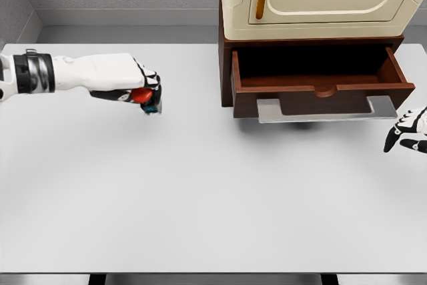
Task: Put the switch into the drawer with left arm, and close the drawer with right arm
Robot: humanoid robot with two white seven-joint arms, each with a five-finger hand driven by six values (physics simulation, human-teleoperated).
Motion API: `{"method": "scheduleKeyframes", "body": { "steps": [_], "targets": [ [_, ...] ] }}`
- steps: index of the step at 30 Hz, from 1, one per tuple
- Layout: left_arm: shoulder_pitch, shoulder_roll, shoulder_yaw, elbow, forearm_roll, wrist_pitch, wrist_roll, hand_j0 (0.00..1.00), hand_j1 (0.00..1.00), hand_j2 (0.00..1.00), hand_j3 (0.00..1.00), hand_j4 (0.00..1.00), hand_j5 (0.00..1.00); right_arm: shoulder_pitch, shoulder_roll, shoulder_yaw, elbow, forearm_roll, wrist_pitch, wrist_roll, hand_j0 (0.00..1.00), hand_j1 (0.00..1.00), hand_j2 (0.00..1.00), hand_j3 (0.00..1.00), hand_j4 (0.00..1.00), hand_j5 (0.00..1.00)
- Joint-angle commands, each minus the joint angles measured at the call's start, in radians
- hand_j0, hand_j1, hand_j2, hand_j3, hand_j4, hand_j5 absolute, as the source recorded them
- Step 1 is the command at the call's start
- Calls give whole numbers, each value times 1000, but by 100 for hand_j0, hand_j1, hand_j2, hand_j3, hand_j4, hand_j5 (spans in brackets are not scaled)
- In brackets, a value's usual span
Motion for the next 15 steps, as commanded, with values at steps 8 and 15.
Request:
{"method": "scheduleKeyframes", "body": {
  "steps": [8,15],
  "targets": [
    [-43,-65,5,-2,117,3,2,35,35,35,35,35,35,0,-2,0,-1,-7,3,0,46,46,46,46,46,46],
    [-78,-93,5,1,182,3,2,35,35,35,35,35,35,5,-26,5,-1,-5,3,0,46,46,46,46,46,46]
  ]
}}
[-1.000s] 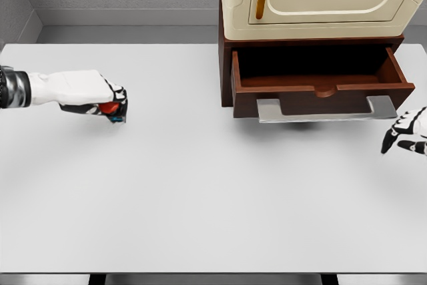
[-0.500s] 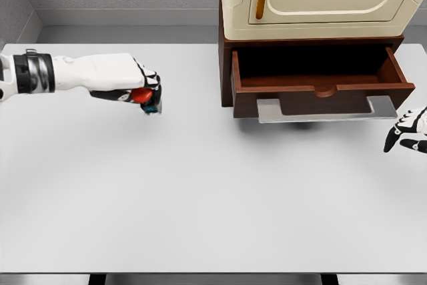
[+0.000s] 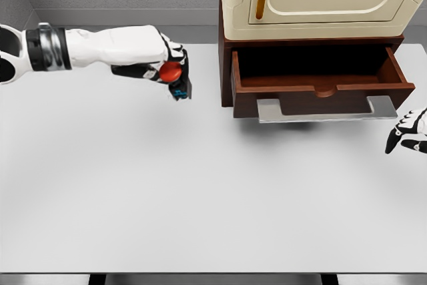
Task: Put the switch into the drawer with left arm, and close the drawer with right arm
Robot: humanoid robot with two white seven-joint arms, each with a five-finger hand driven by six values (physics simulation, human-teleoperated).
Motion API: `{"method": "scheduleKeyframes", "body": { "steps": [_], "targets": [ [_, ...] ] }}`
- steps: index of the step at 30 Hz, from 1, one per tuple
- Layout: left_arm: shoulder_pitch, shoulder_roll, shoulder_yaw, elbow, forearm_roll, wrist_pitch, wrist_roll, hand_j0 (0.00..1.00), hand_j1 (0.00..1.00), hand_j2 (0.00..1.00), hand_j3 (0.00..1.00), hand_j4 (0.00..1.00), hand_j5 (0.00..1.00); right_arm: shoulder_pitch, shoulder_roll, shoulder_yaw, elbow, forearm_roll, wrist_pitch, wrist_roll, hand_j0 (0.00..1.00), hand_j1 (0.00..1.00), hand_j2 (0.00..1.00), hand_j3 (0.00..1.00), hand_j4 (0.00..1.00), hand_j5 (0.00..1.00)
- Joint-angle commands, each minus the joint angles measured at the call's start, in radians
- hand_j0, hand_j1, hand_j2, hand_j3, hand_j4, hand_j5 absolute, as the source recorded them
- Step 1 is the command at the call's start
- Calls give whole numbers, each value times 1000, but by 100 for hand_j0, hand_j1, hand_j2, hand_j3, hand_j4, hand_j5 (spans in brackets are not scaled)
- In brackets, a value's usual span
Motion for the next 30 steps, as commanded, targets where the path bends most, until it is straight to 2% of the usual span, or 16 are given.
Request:
{"method": "scheduleKeyframes", "body": {
  "steps": [1,11,16,28,30],
  "targets": [
    [0,-15,1,2,25,3,1,35,35,35,35,35,35,0,-5,2,0,-6,3,0,46,46,46,46,46,46],
    [-21,-55,1,1,55,3,1,35,35,35,35,35,35,3,-4,2,0,-6,3,0,47,47,47,47,47,47],
    [-54,-70,0,-1,82,3,1,35,35,35,35,35,35,3,-4,2,0,-6,3,0,47,47,47,47,47,47],
    [-103,-150,-2,7,73,3,-5,35,35,35,35,35,35,6,-4,2,0,-6,3,0,47,47,47,47,47,47],
    [-127,-164,-3,8,73,3,-5,35,35,35,35,35,35,6,-5,2,0,-6,3,0,47,47,47,47,47,47]
  ]
}}
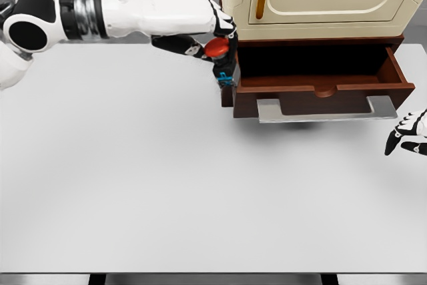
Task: Put the switch into the drawer with left arm, and close the drawer with right arm
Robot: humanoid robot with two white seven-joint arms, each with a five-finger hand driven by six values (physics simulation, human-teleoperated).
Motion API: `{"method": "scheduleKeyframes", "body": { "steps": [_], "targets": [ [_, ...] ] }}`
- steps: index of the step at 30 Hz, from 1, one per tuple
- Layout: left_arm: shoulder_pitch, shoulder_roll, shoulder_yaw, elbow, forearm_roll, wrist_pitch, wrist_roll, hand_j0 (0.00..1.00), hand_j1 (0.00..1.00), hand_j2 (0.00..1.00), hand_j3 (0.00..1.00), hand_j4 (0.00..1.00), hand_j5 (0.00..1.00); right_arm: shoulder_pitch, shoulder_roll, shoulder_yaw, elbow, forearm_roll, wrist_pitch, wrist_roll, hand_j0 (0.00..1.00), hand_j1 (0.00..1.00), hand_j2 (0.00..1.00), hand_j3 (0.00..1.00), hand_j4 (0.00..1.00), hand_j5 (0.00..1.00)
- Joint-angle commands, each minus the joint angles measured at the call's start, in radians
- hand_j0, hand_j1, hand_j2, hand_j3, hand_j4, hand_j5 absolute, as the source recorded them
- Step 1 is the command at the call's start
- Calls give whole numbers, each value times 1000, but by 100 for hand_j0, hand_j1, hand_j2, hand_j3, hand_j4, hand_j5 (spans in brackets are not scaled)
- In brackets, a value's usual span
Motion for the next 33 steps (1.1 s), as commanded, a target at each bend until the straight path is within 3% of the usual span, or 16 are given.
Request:
{"method": "scheduleKeyframes", "body": {
  "steps": [1,10,15,24,28,29,31,33],
  "targets": [
    [-5,-24,0,1,8,2,-2,35,35,35,35,35,35,0,-2,0,0,-7,3,0,47,47,47,47,47,47],
    [-43,-131,-6,57,-12,2,-16,35,35,35,35,35,35,0,-1,0,0,-7,3,0,47,47,47,47,47,47],
    [-49,-220,-7,210,-65,2,-28,35,35,35,35,35,35,0,-1,0,0,-7,3,0,47,47,47,47,47,47],
    [-57,-236,-6,218,-98,2,-28,37,37,37,37,37,37,2,-2,2,0,-7,3,0,47,47,47,47,47,47],
    [-57,-236,-6,219,-98,2,-28,44,44,44,44,44,44,0,-1,5,0,-7,3,0,47,47,47,47,47,47],
    [-57,-234,-6,219,-98,2,-28,48,48,48,48,48,48,0,-1,5,0,-7,3,0,47,47,47,47,47,47],
    [-57,-234,-6,219,-98,2,-26,71,71,71,71,71,71,0,-1,6,0,-7,3,0,47,47,47,47,47,47],
    [-57,-234,-6,218,-99,2,-26,74,74,74,74,74,74,2,-1,6,0,-7,3,0,47,47,47,47,47,47]
  ]
}}
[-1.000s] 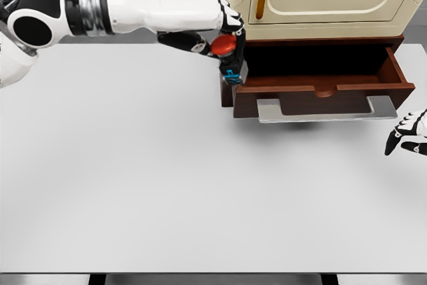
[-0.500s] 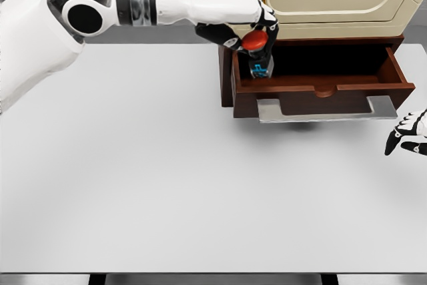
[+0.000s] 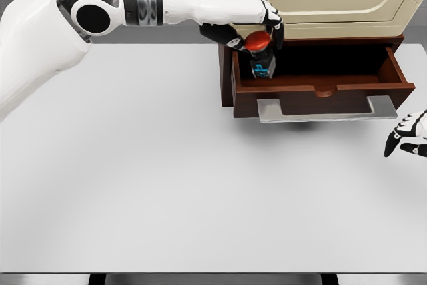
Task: Put the switch into the drawer with left arm, and close the drawer with right arm
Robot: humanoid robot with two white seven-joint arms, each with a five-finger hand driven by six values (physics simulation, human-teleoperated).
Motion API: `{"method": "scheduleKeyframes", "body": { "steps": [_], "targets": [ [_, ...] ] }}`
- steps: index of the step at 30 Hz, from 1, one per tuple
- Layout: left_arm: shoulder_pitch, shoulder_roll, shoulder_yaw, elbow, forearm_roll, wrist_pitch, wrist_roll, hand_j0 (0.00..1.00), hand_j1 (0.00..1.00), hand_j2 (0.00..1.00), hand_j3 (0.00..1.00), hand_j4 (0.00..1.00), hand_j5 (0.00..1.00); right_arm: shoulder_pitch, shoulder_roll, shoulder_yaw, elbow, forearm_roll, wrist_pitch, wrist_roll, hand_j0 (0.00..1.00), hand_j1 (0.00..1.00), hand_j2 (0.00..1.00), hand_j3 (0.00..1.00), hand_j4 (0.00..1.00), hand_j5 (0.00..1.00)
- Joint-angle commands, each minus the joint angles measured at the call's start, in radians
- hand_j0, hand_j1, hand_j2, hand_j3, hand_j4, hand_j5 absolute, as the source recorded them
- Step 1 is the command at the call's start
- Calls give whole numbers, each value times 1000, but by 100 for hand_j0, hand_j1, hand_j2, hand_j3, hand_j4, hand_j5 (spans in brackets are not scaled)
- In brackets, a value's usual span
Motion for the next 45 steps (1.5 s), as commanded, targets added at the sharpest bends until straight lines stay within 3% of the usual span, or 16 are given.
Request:
{"method": "scheduleKeyframes", "body": {
  "steps": [1,11,15,20,23,26,28,33,35,37,40,43,45],
  "targets": [
    [0,1,2,0,6,3,1,75,75,75,75,75,75,0,-1,1,0,-7,3,0,47,47,47,47,47,47],
    [0,-27,2,0,-1,3,0,83,83,83,83,83,83,0,-1,2,0,-7,3,0,47,47,47,47,47,47],
    [0,-59,0,0,-44,3,1,87,87,87,87,87,87,0,-1,2,0,-7,3,0,47,47,47,47,47,47],
    [0,-65,0,2,-45,3,1,87,87,87,87,87,87,0,-1,7,0,-7,3,0,47,47,47,47,47,47],
    [-21,-87,0,86,-67,3,1,87,87,87,87,87,87,0,-1,8,0,-7,3,0,47,47,47,47,47,47],
    [-52,-87,2,97,-67,3,1,87,87,87,87,87,87,0,-1,8,0,-7,3,0,47,47,47,47,47,47],
    [-75,-96,2,146,-68,3,1,87,87,87,87,87,87,0,-1,14,0,-7,3,0,47,47,47,47,47,47],
    [-98,-79,5,116,-54,3,7,87,87,87,87,87,87,0,-1,14,0,-7,3,0,47,47,47,47,47,47],
    [-101,-30,6,-7,-18,3,12,89,89,89,89,89,89,0,-1,14,0,-7,3,0,47,47,47,47,47,47],
    [-101,66,12,-188,39,3,15,91,91,91,91,91,91,0,-1,14,0,-7,3,0,47,47,47,47,47,47],
    [-100,293,20,-397,143,3,124,95,95,95,95,95,95,0,-1,25,0,-5,3,0,47,47,47,47,47,47],
    [-89,501,20,-441,249,3,197,95,95,95,95,95,95,-3,-3,42,-2,-4,3,0,47,47,47,47,47,47],
    [-66,553,20,-443,276,3,208,95,95,95,95,95,95,-3,-3,42,-2,-4,3,0,47,47,47,47,47,47]
  ]
}}
